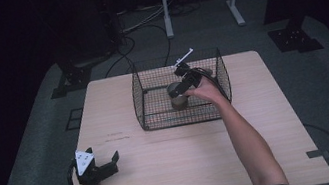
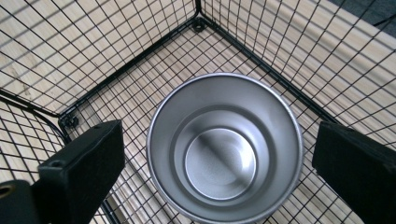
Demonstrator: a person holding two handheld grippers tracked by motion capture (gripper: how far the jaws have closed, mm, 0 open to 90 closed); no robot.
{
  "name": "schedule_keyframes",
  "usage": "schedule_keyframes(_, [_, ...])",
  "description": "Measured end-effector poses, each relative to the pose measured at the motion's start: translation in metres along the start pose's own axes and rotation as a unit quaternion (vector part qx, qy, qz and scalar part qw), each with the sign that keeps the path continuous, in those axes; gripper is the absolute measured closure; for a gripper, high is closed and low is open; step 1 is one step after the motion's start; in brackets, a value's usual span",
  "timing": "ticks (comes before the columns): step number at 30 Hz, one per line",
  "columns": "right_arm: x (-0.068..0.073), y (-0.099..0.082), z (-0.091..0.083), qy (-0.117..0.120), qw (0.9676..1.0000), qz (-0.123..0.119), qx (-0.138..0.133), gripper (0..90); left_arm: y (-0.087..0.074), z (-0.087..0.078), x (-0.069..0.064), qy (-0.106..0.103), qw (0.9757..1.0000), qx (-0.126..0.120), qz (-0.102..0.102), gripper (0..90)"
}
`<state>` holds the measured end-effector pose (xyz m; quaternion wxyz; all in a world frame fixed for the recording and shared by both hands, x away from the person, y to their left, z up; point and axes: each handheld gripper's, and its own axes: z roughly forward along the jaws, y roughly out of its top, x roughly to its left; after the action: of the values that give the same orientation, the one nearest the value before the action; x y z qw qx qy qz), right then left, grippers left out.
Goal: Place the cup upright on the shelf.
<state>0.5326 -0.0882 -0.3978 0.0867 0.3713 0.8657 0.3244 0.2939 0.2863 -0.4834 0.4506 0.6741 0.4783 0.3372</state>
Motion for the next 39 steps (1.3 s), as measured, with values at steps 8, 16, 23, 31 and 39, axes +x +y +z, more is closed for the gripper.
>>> schedule_keyframes(8, [-0.002,0.002,-0.019,0.0,0.9995,0.006,-0.032,2.0,0.0,0.0,0.0,-0.001,1.0,0.003,0.002,0.0])
schedule_keyframes(16, [0.0,0.0,-0.044,0.006,0.9978,0.007,-0.065,2.0,0.0,0.0,-0.001,0.0,1.0,0.003,0.003,0.0])
schedule_keyframes(23, [0.008,-0.009,-0.068,0.02,0.9958,0.003,-0.089,2.1,0.0,0.0,-0.001,0.0,0.9999,0.006,0.009,0.0])
schedule_keyframes(31, [0.009,-0.025,-0.089,0.028,0.9944,0.002,-0.101,2.1,0.0,0.001,-0.002,0.001,0.9999,0.005,0.01,0.0])
schedule_keyframes(39, [0.013,-0.043,-0.108,0.046,0.9927,-0.008,-0.111,2.1,0.0,0.001,-0.002,0.002,0.9999,0.006,0.011,0.0])
